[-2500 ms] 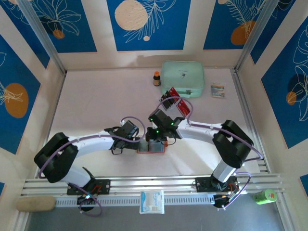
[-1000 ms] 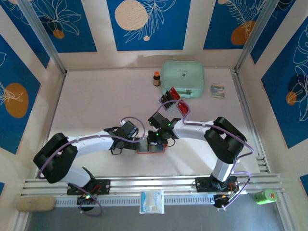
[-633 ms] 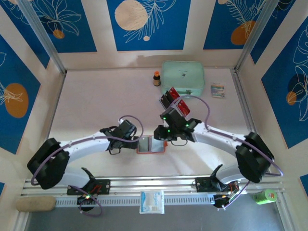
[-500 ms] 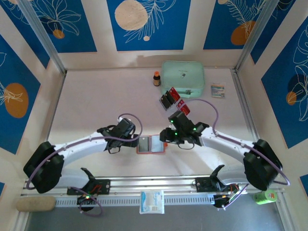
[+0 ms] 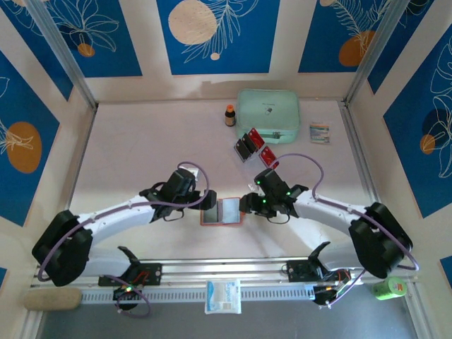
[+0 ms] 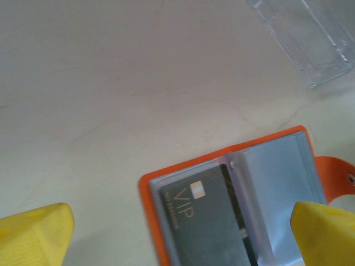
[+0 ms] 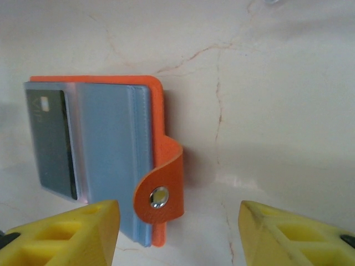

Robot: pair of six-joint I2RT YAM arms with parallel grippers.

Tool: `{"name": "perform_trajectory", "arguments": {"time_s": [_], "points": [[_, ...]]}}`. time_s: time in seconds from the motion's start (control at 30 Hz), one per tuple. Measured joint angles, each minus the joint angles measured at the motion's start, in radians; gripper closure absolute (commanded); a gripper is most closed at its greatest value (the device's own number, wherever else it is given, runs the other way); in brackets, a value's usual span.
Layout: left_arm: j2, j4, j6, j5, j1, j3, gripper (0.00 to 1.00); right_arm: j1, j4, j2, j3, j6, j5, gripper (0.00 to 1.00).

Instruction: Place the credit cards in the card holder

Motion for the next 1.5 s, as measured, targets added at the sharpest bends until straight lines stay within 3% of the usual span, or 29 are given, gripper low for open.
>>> {"name": "perform_trajectory", "arguments": {"time_s": [0.33, 0.63, 0.8, 1.13, 1.5], "points": [[0.02, 0.134, -0.045, 0.09, 0.028, -0.047, 0.0, 0.027, 0.019, 0.021, 0.03, 0.004, 0.008, 0.53], [0.029, 0.159, -0.057, 0.104, 0.033, -0.055, 0.0, 0.094, -0.008, -0.011, 0.076, 0.015, 0.039, 0.88], [0.038, 0.174, -0.063, 0.11, 0.035, -0.056, 0.0, 0.122, -0.004, 0.02, 0.107, 0.024, 0.037, 0.98], [0.047, 0.178, -0.063, 0.114, 0.035, -0.056, 0.0, 0.124, 0.047, 0.156, 0.12, 0.024, 0.023, 1.0], [0.094, 0.182, -0.064, 0.128, 0.035, -0.057, 0.0, 0.103, 0.119, 0.195, 0.06, 0.031, 0.009, 1.0]]}}
